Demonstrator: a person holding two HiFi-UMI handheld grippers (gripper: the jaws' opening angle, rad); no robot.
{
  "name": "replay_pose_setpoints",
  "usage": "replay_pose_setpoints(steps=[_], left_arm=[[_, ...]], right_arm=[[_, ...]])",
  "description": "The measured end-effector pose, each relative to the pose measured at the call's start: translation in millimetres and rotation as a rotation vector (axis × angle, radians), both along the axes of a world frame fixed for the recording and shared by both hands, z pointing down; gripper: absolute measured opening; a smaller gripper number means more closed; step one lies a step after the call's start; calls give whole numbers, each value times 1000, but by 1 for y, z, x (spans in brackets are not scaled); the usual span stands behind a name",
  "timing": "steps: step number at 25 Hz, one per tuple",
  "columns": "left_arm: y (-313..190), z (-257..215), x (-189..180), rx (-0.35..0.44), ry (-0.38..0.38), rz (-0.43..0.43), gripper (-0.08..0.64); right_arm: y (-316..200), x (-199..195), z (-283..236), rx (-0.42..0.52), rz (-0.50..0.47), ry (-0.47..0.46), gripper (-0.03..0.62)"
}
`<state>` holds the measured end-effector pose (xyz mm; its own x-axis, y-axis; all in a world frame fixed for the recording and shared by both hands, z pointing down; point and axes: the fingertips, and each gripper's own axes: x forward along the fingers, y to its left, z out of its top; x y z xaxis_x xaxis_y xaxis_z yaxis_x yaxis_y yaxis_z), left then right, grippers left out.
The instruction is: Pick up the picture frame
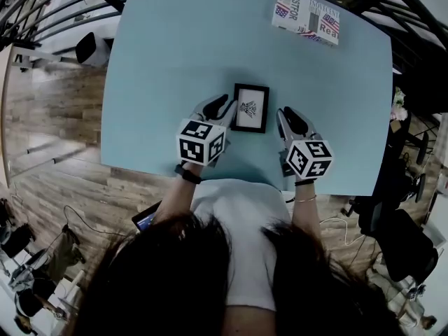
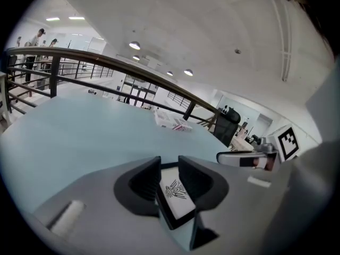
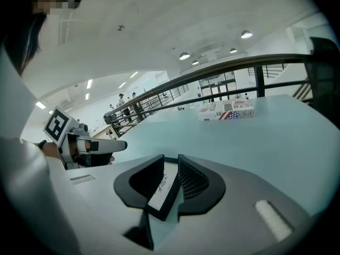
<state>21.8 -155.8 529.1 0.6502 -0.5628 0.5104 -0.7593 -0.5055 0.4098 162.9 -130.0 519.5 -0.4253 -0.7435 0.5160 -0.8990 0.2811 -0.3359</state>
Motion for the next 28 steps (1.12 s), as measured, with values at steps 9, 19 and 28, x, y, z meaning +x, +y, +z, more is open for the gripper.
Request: replay_pose_setpoints(steps=[9, 19, 28], left_arm=[[5, 49, 6, -131, -44, 2, 103], [3, 78, 16, -226, -32, 2, 103], [0, 92, 18, -306, 2, -25, 104]], right_arm=[[-1, -4, 44, -131, 45, -156, 57], [-2, -9, 80, -248, 31, -210, 57], [-3, -8, 86, -277, 37, -243, 57]])
